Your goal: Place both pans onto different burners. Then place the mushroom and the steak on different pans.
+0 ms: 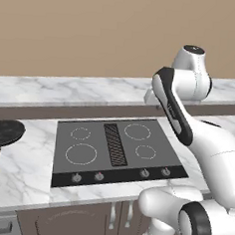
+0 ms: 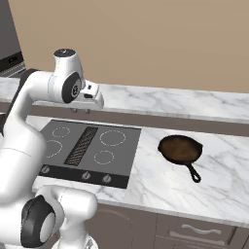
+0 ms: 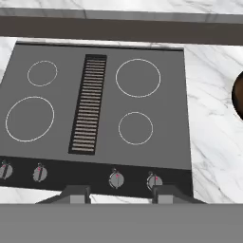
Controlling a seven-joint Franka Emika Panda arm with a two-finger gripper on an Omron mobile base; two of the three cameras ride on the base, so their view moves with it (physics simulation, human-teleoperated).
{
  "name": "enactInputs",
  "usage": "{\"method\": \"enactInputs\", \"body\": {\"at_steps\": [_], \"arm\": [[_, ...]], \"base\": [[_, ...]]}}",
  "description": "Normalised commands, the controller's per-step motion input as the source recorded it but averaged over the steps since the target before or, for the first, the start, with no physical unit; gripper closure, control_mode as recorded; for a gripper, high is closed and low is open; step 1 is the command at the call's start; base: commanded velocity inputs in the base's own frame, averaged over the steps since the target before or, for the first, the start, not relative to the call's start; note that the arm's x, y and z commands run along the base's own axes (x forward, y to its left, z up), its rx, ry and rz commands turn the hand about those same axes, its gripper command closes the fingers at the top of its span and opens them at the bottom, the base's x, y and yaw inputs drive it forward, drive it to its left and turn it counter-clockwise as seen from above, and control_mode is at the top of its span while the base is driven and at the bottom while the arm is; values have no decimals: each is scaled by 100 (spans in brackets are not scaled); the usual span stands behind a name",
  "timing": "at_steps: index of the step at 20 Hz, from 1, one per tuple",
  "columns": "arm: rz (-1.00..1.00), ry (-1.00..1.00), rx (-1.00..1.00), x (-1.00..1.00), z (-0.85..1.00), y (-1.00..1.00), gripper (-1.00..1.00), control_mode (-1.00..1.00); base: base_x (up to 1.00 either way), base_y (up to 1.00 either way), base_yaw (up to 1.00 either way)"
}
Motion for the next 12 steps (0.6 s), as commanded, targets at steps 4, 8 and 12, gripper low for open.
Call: {"method": "enactInputs", "body": {"at_steps": [4,8,12], "arm": [[0,0,0,0,-2,-15,-100,-100],[0,0,0,1,-4,-36,-100,-100],[0,0,0,0,-15,-36,-100,-100]], "base": [[0,0,0],[0,0,0],[0,0,0]]}}
